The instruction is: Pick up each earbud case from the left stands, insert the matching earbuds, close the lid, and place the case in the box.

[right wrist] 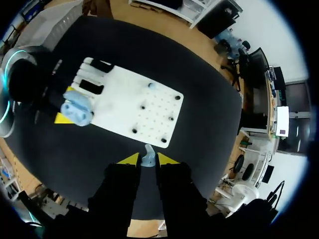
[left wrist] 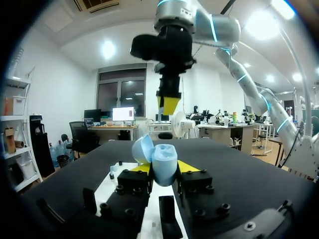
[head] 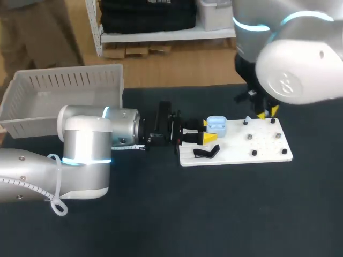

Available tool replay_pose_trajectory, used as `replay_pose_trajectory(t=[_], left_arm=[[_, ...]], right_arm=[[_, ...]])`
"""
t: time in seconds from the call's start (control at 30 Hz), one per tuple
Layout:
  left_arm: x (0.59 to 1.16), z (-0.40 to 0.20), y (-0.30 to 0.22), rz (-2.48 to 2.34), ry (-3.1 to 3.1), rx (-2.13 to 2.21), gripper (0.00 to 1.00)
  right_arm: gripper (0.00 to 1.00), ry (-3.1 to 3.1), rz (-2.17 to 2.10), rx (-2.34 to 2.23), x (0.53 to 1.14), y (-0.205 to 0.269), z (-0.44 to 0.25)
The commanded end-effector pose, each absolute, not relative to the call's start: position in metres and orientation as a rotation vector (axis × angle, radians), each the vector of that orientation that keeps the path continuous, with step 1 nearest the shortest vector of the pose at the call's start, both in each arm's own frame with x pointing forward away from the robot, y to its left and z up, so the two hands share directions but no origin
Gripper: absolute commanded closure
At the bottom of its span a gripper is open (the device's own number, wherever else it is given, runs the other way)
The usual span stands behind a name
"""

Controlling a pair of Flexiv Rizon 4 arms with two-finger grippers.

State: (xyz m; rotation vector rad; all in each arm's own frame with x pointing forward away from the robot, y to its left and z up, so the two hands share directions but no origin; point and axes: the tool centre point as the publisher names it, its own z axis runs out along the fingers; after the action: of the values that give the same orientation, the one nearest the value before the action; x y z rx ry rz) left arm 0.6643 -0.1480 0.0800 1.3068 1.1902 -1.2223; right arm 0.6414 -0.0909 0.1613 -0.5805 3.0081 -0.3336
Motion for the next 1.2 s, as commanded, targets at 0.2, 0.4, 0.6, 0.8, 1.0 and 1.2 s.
replay_pose_trajectory(t=[0.2, 0.4, 0.6, 0.8, 1.0, 1.2], left_arm=[[0.663, 0.079, -0.148, -1.217, 1.19, 1.302, 1.0], [0.663, 0.079, -0.148, -1.217, 1.19, 1.302, 1.0], [0.663, 0.079, -0.148, -1.217, 1.19, 1.302, 1.0], [0.663, 0.079, -0.148, -1.217, 1.19, 1.302, 1.0], [0.663, 0.079, -0.148, -1.217, 1.19, 1.302, 1.0], [0.663, 0.079, -0.148, -1.217, 1.19, 1.302, 1.0]], right_arm=[[1.0, 2.976, -0.224, -0.61, 0.624, -0.055, 0.193], [1.0, 2.988, -0.192, -0.627, 0.616, -0.035, 0.185], [1.0, 2.996, -0.205, -0.586, 0.617, -0.029, 0.178], [1.0, 2.996, -0.205, -0.586, 0.617, -0.029, 0.178], [1.0, 2.996, -0.205, -0.586, 0.617, -0.029, 0.178], [1.0, 3.001, -0.055, -0.46, 0.61, -0.004, 0.186]])
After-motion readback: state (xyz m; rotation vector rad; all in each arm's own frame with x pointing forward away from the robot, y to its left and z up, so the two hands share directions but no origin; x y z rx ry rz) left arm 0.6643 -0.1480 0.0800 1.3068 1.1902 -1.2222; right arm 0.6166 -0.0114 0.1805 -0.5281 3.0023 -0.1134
